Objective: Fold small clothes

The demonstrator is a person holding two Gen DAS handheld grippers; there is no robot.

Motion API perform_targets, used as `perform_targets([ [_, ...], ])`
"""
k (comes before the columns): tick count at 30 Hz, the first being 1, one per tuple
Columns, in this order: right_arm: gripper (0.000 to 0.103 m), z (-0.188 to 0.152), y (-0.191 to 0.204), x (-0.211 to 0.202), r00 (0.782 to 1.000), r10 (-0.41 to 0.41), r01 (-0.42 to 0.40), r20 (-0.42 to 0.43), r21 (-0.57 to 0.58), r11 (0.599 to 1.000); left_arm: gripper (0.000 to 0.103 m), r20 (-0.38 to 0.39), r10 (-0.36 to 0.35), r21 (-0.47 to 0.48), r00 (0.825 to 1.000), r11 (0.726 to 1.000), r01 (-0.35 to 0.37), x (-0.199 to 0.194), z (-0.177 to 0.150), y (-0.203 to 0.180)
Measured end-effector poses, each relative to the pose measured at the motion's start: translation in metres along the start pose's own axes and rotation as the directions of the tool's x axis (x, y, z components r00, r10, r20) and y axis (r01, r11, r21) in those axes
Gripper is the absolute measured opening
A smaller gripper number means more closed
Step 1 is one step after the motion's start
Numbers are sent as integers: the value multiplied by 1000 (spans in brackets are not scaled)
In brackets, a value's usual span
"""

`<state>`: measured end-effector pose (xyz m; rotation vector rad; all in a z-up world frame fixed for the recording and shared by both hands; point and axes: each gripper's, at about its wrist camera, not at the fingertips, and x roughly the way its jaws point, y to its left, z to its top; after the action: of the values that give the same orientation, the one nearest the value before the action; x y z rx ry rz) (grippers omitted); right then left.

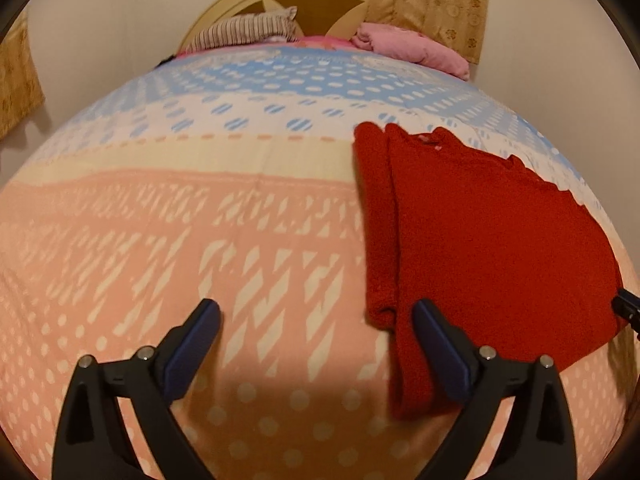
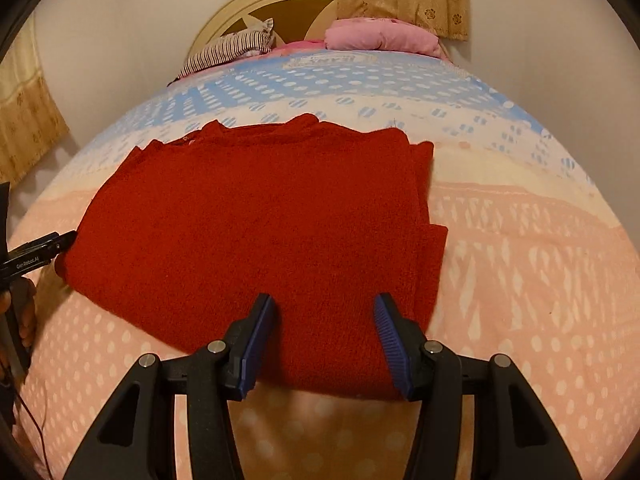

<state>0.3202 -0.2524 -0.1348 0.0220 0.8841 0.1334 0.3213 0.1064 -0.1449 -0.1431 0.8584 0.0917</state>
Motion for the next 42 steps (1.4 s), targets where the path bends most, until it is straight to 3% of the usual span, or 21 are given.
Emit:
perform_targets([
  [3, 53, 18, 16, -8, 998, 54, -54, 35, 2, 999, 103, -6, 24, -4, 1000, 1000, -24, 0, -4, 0],
  [8, 53, 41, 79, 1, 991, 135, -130, 27, -131, 983, 103, -2, 52, 11, 999, 999, -52, -2, -8, -2],
  [11, 53, 42, 108, 20, 994, 108, -106, 4, -164, 981, 103, -15, 29, -11, 999, 1000, -29, 0, -7, 4],
  [13, 54, 30, 119, 45, 990, 116, -127, -78, -158, 979, 103, -23, 17, -25, 1000, 1000, -18, 1, -8, 7],
  [14, 55, 23, 123, 48, 995, 95, -100, -39, -169, 980, 103, -24, 15, -28, 1000, 999, -15, 1, -8, 8],
  [16, 57, 19, 127, 44, 997, 73, -74, -10, -186, 980, 103, -21, 13, -30, 1000, 999, -13, 0, -9, 8],
  [19, 57, 32, 123, 38, 992, 126, -127, -15, -145, 981, 103, -18, 16, -27, 1000, 999, -16, 0, -9, 7],
  [21, 57, 43, 123, 38, 993, 114, -112, 8, -131, 985, 103, -15, 18, -27, 1000, 999, -18, 0, -9, 8],
  [25, 57, 56, 126, 67, 995, 83, -89, -57, -107, 990, 103, -16, 14, -29, 1000, 999, -14, 0, -10, 9],
  [32, 57, 67, 123, 64, 994, 110, -110, 17, -18, 994, 103, -22, 2, -40, 1000, 999, -3, 1, -9, 9],
  [35, 57, 75, 127, 84, 994, 103, -104, -45, -31, 994, 103, -25, -5, -44, 1000, 999, 4, 2, -9, 10],
  [42, 57, 98, 126, 110, 995, 65, -67, -79, -23, 997, 103, -27, -13, -51, 1000, 999, 12, 3, -8, 11],
])
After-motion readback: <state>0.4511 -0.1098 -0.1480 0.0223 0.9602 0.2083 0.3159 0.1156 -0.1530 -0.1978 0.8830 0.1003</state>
